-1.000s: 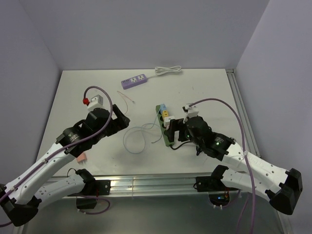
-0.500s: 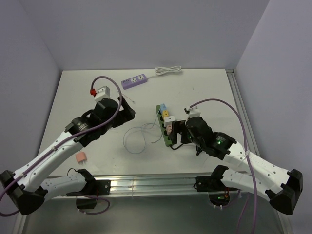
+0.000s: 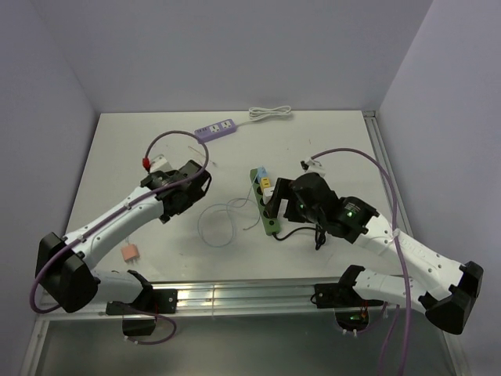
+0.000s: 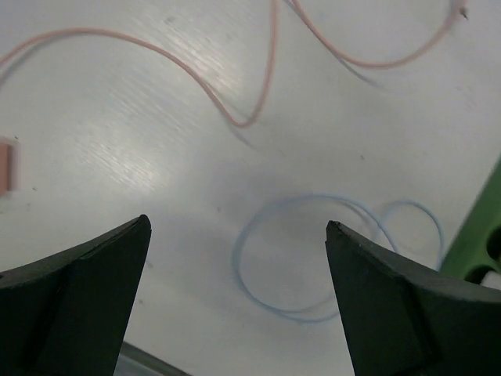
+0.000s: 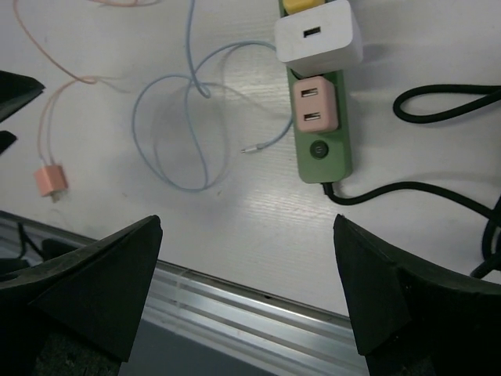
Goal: Insert the plug
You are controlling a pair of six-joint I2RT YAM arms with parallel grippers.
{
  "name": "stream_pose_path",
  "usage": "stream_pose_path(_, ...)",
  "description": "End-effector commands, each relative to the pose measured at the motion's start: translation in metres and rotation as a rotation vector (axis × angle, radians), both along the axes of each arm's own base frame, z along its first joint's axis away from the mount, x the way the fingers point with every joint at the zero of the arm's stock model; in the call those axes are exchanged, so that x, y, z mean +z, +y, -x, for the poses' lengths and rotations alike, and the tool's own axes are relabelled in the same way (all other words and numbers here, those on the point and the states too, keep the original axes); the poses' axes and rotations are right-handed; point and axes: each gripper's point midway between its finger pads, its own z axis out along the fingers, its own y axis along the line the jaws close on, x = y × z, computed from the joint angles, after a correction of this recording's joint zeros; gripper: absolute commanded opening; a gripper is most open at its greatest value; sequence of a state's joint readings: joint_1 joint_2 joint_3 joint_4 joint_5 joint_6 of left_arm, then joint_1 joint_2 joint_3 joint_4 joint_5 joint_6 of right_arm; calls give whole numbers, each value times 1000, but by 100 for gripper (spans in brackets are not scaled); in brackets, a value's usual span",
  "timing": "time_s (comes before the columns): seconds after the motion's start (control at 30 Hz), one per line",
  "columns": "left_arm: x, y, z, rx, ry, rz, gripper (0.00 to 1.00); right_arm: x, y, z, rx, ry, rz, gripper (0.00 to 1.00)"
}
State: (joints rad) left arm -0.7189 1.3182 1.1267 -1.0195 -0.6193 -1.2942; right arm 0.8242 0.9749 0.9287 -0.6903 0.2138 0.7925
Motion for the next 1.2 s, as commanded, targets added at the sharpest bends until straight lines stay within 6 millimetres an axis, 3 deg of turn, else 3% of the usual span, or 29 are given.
stream_pose_path(0.0,-15,48,16,93,94,-101,100,26,14,-2,-46,20,-123,97)
stream_pose_path(0.07,-42,71,25,152,188,-53,99,32,21,-4,-24,5,-154,96)
stream_pose_path(0.2,-64,140,44,439,241,-39,100,26,29,-7,26,16,-105,96)
stream_pose_path(0.33,-68,139,51,497,274,41,99,22,39,-8,91,31,-75,96)
stream_pose_path(0.53,-100,153,77,636,395,101,97,22,50,-10,191,-20,-70,96)
stream_pose_path(0.63,-100,156,79,700,412,125,96,16,48,-13,230,-54,-35,96)
stream_pose_path(0.8,-89,168,85,759,357,108,97,4,49,-6,318,-107,-28,96)
stream_pose_path(0.83,-89,168,88,761,349,113,98,-8,48,0,342,-94,-34,96)
stream_pose_path(0.87,-86,167,85,732,329,124,98,0,55,2,378,-132,-78,96)
stream_pose_path(1.03,-66,172,88,760,214,146,99,-15,60,12,453,-158,-114,97)
stream_pose_path(1.17,-48,180,92,844,133,146,99,-10,63,17,486,-203,-168,97)
